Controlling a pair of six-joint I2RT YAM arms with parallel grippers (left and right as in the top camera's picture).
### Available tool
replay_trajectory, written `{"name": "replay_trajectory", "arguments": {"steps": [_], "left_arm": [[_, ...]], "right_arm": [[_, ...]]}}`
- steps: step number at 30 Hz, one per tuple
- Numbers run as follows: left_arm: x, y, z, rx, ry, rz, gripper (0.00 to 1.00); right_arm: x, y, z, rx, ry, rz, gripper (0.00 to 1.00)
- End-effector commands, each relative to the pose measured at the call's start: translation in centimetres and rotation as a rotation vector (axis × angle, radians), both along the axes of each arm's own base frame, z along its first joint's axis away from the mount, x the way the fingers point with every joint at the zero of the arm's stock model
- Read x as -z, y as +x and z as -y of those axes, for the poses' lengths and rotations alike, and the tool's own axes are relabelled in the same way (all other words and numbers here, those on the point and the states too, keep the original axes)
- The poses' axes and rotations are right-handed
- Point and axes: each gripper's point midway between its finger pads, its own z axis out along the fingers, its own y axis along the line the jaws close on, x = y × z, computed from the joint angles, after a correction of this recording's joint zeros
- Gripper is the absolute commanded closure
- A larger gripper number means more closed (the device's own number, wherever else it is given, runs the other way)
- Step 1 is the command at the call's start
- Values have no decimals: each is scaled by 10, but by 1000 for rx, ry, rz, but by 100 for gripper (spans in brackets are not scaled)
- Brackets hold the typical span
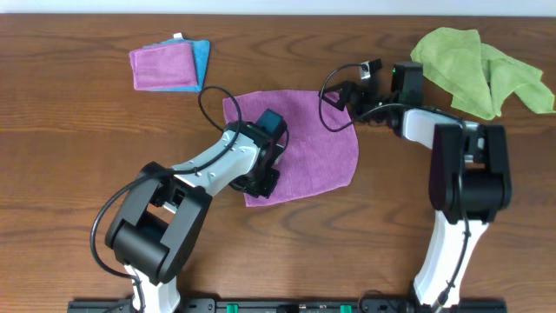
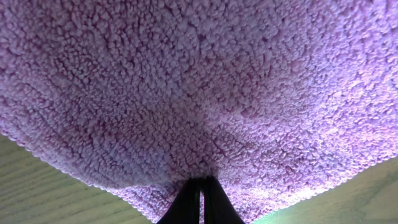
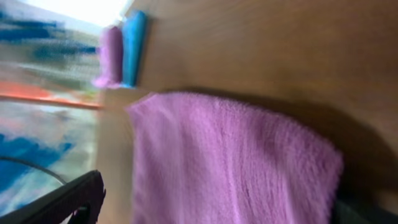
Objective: Fold the cloth
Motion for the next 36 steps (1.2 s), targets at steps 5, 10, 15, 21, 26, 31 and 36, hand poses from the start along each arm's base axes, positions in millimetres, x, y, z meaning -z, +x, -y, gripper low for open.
{"name": "replay_trajectory", "arguments": {"steps": [5,10,15,21,26,31,36], "left_arm": [[17,-9,-18,-14,82,-23,94],[17,-7,-19,-19,81,-22,94],[17,-5,-20,-25,77,-15,94],[17,-1,-17,-26,66,1,94],[15,1,-9,-40,29,-2,94],[8,9,11,-42,-66,3,80],[6,14,14,-41,-76,21,37]], "right_arm": [[-50,45,14,113,148,198,1],[-106,63,41,123,228,350,1],[-128,48,53,-14,288,331,2],[-128,5,44,-261,356,187,12],[-144,-8,45,-319,360,182,1],[-168,7,58,-221,384,212,1],[-154,13,61,-204,380,187,1]]}}
